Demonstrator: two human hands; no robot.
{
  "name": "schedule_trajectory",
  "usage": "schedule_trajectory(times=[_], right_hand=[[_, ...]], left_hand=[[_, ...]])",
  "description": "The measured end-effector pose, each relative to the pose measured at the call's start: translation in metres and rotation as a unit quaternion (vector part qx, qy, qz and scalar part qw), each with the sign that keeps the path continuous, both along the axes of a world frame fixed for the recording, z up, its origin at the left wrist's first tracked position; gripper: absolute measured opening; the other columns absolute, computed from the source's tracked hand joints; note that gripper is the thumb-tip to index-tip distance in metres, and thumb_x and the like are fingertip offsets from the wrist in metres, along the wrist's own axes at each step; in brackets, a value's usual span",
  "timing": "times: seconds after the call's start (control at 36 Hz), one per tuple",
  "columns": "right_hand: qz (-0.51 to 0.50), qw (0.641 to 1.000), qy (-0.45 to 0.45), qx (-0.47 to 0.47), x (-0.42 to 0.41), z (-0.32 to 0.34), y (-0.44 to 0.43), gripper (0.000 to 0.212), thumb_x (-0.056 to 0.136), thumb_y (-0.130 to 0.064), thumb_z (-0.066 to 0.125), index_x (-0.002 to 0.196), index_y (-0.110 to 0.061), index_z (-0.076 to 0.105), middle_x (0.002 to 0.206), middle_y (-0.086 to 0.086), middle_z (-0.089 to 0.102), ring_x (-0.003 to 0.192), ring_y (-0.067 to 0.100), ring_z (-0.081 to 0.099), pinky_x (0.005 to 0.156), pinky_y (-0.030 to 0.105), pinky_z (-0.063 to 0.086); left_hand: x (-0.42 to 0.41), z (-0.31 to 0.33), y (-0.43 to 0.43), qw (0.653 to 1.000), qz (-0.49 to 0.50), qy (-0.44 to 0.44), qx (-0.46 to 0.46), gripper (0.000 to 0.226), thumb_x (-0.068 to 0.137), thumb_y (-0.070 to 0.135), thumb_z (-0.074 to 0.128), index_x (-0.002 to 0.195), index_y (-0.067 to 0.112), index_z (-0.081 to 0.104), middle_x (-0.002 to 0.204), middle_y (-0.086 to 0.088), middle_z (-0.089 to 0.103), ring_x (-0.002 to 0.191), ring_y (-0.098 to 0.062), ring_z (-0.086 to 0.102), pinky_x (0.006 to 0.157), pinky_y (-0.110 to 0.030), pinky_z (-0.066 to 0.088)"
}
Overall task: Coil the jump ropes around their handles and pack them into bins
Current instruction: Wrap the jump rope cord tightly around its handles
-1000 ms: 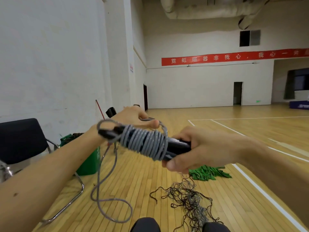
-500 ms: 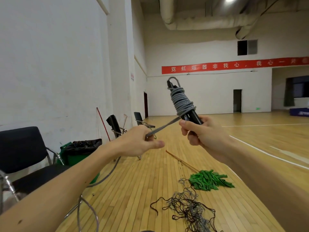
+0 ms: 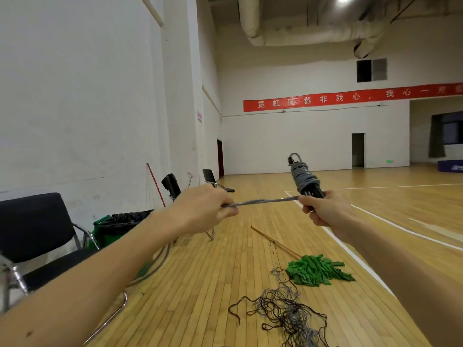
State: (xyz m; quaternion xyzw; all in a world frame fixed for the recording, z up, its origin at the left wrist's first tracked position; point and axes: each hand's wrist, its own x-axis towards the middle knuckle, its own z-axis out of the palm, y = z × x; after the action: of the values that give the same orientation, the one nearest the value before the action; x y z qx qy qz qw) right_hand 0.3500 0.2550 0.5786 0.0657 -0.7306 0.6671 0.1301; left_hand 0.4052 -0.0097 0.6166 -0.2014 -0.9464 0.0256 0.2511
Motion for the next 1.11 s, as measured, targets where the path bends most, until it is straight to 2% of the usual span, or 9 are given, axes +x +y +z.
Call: schedule_trajectory(times=[0.08,0.19,0.31,0.42,0.53,0.72,0.83,0.97,1.11], right_hand=[[-0.007,0.998,-0.012,0.066,-0.003,-0.01,0.007,0.014,0.095,-0.011,0.068,0.104,-0.001,0.062,0.073,0.009,0.063,0.052,0.014,0.049,0.048,0.023,0.041],[0.002,0.988,-0.009,0.152,-0.002,-0.016,0.001,0.013,0.095,-0.013,0.068,0.103,-0.004,0.063,0.074,0.009,0.065,0.055,0.015,0.05,0.05,0.024,0.04],[0.037,0.975,-0.04,0.218,0.002,-0.011,-0.009,0.013,0.095,-0.014,0.068,0.101,-0.005,0.061,0.072,0.007,0.064,0.053,0.013,0.049,0.05,0.022,0.04],[0.061,0.954,-0.053,0.289,0.009,-0.006,-0.023,0.015,0.093,-0.014,0.07,0.097,-0.003,0.062,0.067,0.005,0.063,0.046,0.011,0.049,0.046,0.022,0.04],[0.133,0.918,-0.082,0.365,0.022,0.0,-0.033,0.016,0.092,-0.014,0.07,0.099,-0.001,0.064,0.068,0.004,0.062,0.047,0.011,0.048,0.046,0.021,0.04],[0.261,0.825,-0.091,0.494,0.054,0.014,-0.04,0.007,0.091,-0.017,0.07,0.089,-0.013,0.065,0.069,0.0,0.061,0.049,0.011,0.044,0.047,0.02,0.033],[0.315,0.781,-0.07,0.535,0.07,0.02,-0.046,0.013,0.092,-0.018,0.07,0.081,-0.018,0.063,0.065,-0.004,0.059,0.049,0.007,0.044,0.047,0.019,0.032],[0.368,0.758,-0.03,0.538,0.091,0.028,-0.053,0.021,0.094,-0.016,0.069,0.075,-0.02,0.061,0.064,-0.005,0.058,0.049,0.005,0.044,0.05,0.019,0.033],[0.403,0.752,0.027,0.52,0.106,0.038,-0.051,0.01,0.094,-0.016,0.069,0.086,-0.011,0.064,0.065,-0.006,0.06,0.052,0.008,0.045,0.049,0.019,0.035]], left_hand=[[0.013,0.016,0.007,0.996,-0.01,0.064,-0.062,0.041,0.1,0.056,0.045,0.068,0.03,0.047,0.063,0.01,0.049,0.057,-0.006,0.048,0.057,-0.023,0.042],[0.024,0.039,0.022,0.978,-0.041,0.148,-0.14,0.039,0.1,0.055,0.04,0.08,0.025,0.053,0.061,0.012,0.044,0.053,-0.004,0.042,0.051,-0.018,0.026],[0.03,0.062,0.034,0.952,-0.07,0.202,-0.219,0.046,0.1,0.056,0.036,0.092,0.019,0.062,0.066,0.011,0.045,0.062,-0.007,0.048,0.054,-0.023,0.03],[0.038,0.079,0.048,0.916,-0.078,0.249,-0.304,0.049,0.098,0.061,0.03,0.097,0.021,0.059,0.07,0.011,0.039,0.072,-0.014,0.053,0.056,-0.026,0.03],[0.039,0.092,0.048,0.881,-0.105,0.294,-0.356,0.056,0.093,0.064,0.026,0.097,0.018,0.058,0.08,0.006,0.057,0.075,-0.016,0.063,0.059,-0.026,0.036],[0.022,0.093,0.032,0.893,-0.159,0.305,-0.291,0.052,0.089,0.067,0.025,0.079,0.02,0.046,0.066,0.006,0.052,0.057,-0.013,0.05,0.048,-0.021,0.02],[0.01,0.087,0.024,0.911,-0.182,0.276,-0.245,0.061,0.087,0.069,0.03,0.076,0.016,0.059,0.063,0.004,0.059,0.053,-0.013,0.052,0.047,-0.021,0.025],[0.002,0.074,0.018,0.938,-0.151,0.239,-0.201,0.054,0.082,0.072,0.029,0.071,0.024,0.048,0.058,0.015,0.042,0.052,-0.005,0.04,0.049,-0.021,0.023],[-0.006,0.059,0.008,0.959,-0.141,0.188,-0.157,0.052,0.084,0.069,0.033,0.069,0.022,0.049,0.055,0.014,0.039,0.05,-0.002,0.039,0.051,-0.019,0.023]])
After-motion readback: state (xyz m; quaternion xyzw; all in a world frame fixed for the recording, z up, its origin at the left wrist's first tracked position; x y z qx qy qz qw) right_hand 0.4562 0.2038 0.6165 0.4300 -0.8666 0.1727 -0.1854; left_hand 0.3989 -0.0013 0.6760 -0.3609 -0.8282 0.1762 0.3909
